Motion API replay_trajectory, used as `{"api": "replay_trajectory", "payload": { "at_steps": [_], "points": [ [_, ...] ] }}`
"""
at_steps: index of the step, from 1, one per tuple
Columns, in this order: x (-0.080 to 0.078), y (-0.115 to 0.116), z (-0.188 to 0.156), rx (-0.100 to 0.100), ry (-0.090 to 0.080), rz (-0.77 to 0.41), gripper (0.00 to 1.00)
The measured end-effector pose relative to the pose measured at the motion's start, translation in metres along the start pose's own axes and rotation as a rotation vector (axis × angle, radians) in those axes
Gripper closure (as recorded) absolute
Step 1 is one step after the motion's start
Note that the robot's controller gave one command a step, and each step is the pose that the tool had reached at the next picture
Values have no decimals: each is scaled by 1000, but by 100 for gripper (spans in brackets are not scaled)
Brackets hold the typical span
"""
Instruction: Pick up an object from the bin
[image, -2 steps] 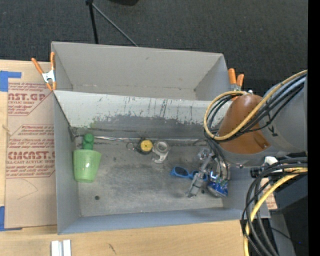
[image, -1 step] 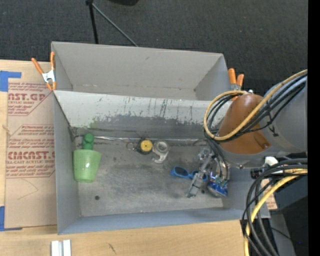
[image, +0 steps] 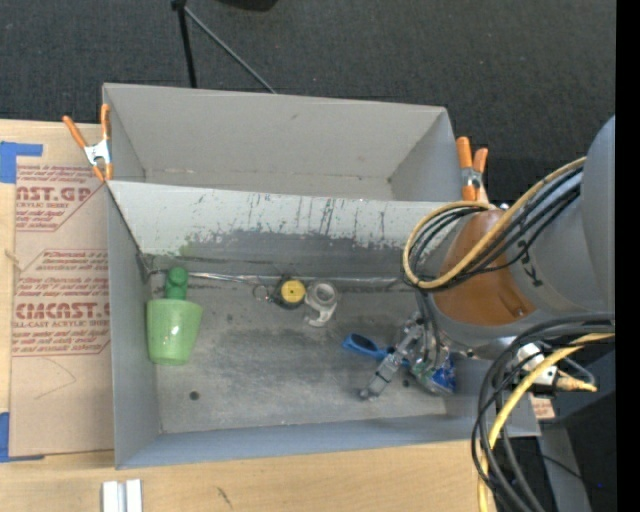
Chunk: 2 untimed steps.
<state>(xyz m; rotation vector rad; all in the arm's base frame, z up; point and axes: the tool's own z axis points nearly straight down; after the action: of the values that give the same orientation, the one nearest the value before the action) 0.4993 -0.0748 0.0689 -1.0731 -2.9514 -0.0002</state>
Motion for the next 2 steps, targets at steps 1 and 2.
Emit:
{"api": "replay_trajectory", "payload": {
  "at_steps": [1,2],
  "points": [
    [0,1,0,0,-1,-1,0],
    [1,1,0,1,1,-2,100]
  ]
}}
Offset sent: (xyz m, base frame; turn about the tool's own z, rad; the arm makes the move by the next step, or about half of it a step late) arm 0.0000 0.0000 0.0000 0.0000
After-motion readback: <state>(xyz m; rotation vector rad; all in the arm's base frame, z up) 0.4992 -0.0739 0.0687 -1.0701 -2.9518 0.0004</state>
